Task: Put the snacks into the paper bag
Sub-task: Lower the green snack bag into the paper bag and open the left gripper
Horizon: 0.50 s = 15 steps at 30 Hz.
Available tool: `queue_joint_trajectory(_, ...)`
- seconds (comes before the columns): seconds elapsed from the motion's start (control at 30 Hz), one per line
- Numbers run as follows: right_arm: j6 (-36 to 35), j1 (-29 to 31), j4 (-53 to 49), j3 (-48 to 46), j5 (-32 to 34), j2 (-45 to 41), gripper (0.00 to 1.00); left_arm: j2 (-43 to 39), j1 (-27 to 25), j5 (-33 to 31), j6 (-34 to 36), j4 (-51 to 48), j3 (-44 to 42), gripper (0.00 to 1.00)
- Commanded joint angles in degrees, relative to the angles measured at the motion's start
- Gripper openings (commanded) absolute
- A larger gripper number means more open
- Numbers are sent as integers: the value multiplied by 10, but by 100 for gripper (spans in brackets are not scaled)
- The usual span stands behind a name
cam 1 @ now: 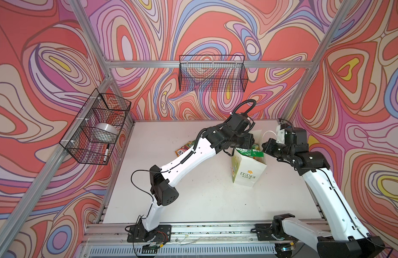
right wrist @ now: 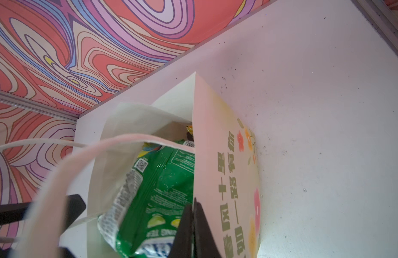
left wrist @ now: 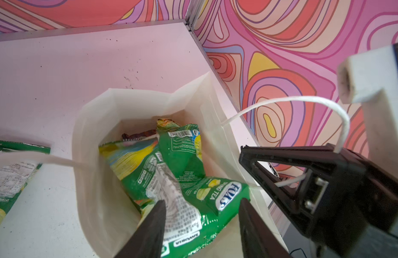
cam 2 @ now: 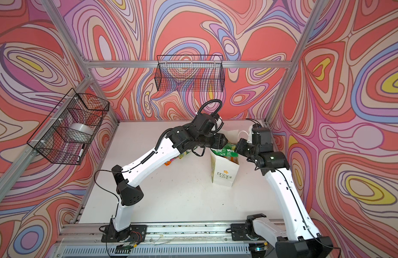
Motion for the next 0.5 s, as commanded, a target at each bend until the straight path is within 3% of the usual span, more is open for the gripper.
queue_joint_trajectory(0.0, 0, 3, 8, 13, -6, -3, 0, -8, -5, 14, 18, -12, 32, 57)
queue_joint_trajectory(0.27, 1, 3, 11, 15, -6, 5, 0, -58, -12, 75, 47, -5, 46, 70)
queue_joint_trajectory(0.47, 5, 2, 25, 7, -13, 17, 0, -145, -12, 22, 86, 5, -26, 82)
